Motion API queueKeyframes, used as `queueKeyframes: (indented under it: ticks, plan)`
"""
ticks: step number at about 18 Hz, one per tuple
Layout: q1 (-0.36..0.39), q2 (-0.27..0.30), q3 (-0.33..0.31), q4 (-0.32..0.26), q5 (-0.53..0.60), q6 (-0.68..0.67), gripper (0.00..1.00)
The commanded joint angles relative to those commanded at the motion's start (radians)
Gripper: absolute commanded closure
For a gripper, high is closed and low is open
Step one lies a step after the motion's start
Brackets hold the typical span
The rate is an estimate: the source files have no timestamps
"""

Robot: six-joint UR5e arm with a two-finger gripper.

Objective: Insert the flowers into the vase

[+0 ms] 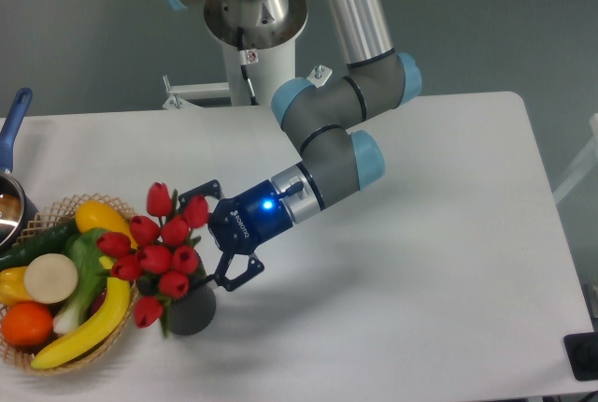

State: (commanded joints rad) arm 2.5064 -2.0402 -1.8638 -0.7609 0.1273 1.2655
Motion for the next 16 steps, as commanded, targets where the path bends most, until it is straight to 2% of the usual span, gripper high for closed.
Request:
queueKeyframes:
  ticks: [4,9,13,16]
  plan:
    - [0.038,0.043,-0.031,-0.002,0.025,0.0,0.0]
    - [0.113,0.149,-0.09,-0.005,0.054,0.0,0.0]
    - [0.153,0.219,-0.078,-0.003,0.355,-0.011,0.0]
    - [0.202,0.258,-0.084,-0.005,0.487,-0.011,0.0]
